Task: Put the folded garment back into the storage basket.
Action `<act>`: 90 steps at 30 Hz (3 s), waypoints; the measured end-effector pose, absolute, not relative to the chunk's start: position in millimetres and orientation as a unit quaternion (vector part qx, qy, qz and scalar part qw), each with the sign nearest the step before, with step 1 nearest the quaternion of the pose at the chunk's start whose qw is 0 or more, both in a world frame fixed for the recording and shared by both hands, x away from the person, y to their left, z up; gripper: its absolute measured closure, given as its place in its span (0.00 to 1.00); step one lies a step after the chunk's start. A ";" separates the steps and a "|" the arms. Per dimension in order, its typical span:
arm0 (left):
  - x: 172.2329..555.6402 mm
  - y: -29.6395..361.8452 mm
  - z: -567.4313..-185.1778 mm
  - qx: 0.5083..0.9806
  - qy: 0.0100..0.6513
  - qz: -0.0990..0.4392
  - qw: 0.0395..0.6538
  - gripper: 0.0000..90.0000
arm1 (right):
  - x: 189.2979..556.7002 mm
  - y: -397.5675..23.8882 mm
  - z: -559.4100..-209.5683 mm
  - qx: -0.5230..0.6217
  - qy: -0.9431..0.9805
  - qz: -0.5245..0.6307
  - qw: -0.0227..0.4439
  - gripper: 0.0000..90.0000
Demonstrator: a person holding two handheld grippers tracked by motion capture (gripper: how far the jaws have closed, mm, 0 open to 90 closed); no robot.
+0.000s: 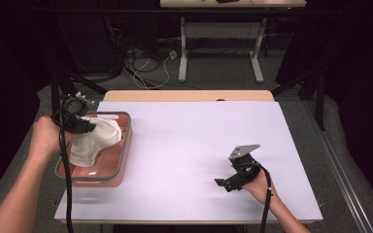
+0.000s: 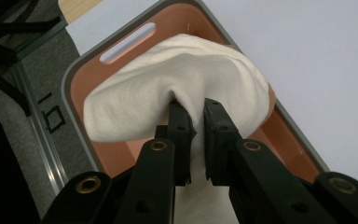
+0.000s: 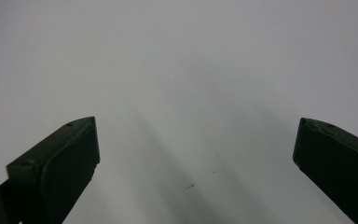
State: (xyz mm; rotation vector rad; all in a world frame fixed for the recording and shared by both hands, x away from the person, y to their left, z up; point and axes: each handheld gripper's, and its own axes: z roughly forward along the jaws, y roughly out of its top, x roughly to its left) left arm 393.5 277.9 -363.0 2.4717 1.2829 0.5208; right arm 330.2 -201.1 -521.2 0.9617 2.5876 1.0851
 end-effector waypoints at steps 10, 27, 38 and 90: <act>395.9 280.5 -378.9 0.864 0.449 0.169 0.149 0.91 | 330.7 -200.4 -522.1 0.322 0.870 0.362 0.085 0.00; 397.6 287.7 -404.4 0.865 0.460 0.146 0.140 0.91 | 330.0 -200.0 -521.7 0.323 0.870 0.363 0.085 0.00; 401.9 291.3 -424.3 0.866 0.467 0.124 0.130 0.91 | 330.0 -199.8 -521.7 0.321 0.871 0.362 0.083 0.00; 426.6 316.7 -506.1 0.817 0.560 0.115 0.075 0.89 | 331.1 -195.3 -520.7 0.309 0.874 0.365 0.081 0.01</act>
